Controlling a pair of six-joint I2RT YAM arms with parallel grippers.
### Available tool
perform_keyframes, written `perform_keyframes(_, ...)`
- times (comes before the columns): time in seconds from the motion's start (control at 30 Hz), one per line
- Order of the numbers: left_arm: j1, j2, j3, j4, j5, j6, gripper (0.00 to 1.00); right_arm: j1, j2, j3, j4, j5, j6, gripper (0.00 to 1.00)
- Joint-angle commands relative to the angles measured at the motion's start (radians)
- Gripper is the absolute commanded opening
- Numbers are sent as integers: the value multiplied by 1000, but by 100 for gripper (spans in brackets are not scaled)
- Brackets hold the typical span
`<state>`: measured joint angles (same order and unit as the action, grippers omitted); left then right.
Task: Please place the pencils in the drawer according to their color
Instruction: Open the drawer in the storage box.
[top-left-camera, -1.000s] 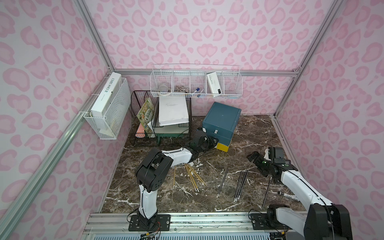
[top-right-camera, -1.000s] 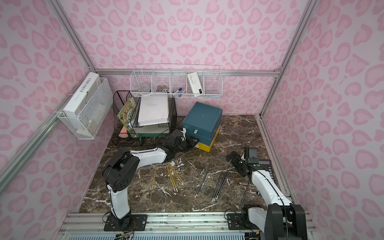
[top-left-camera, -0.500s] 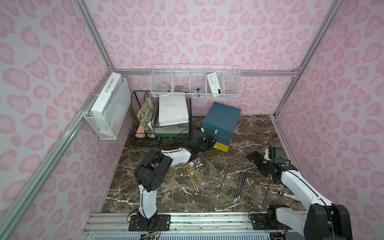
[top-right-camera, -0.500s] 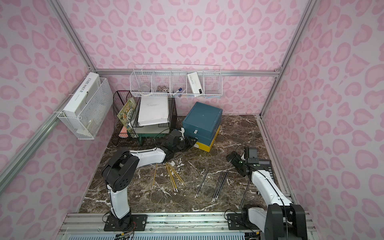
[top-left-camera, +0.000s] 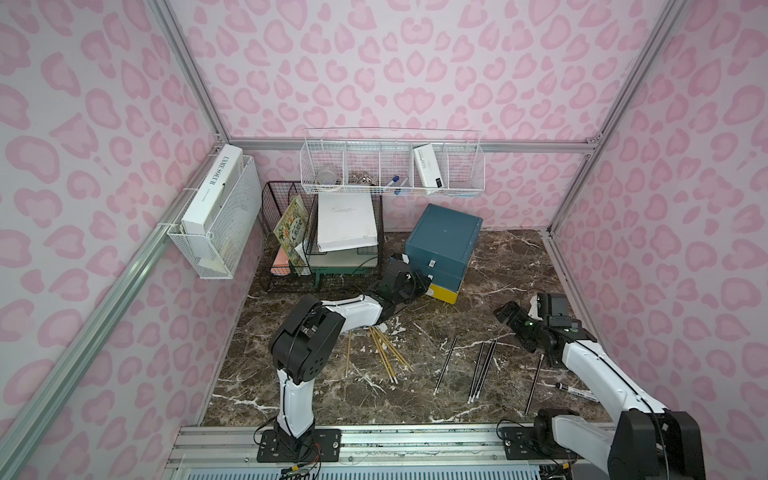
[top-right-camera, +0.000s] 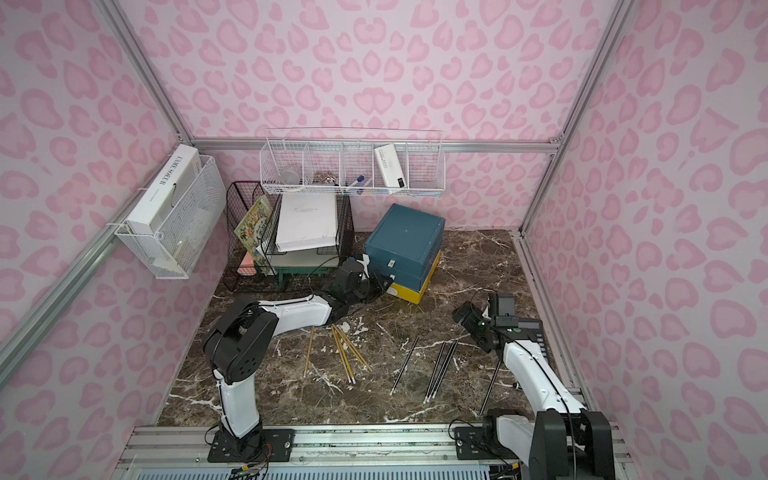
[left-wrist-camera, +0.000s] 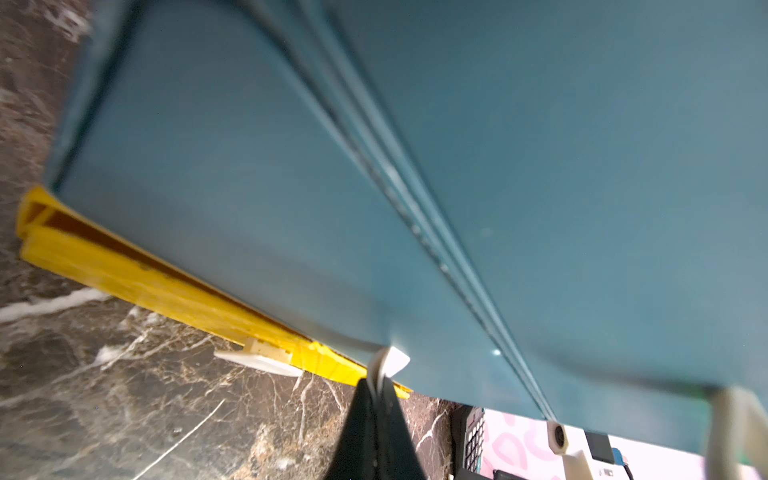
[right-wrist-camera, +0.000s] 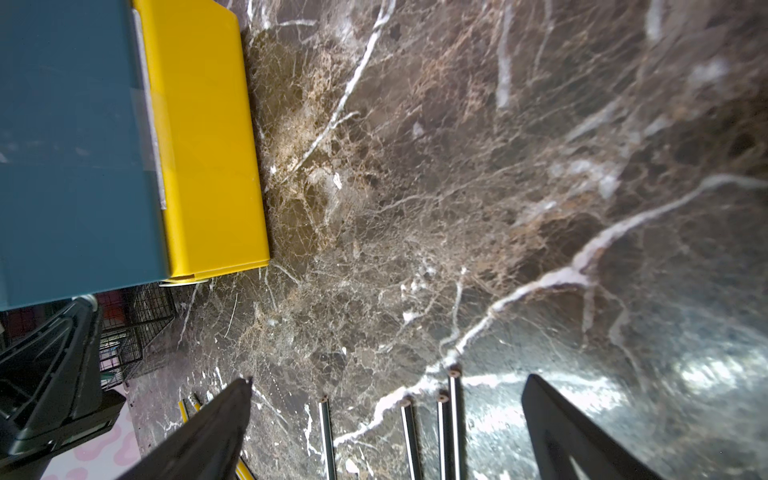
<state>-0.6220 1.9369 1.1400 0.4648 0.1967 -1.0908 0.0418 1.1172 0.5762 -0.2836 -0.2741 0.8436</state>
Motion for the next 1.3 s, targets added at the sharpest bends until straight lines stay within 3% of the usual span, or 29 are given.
perform_keyframes(0.0, 1, -25, -3, 23, -12, 18, 0, 1, -4, 8, -1, -4, -7, 100)
perform_keyframes(0.67, -47, -236, -238, 6, -37, 14, 0, 13, -5, 1, 7, -5, 7, 100)
perform_keyframes(1.27, -99, -367, -343, -63, -75, 37, 0, 45, -2, -1, 14, 12, 31, 100)
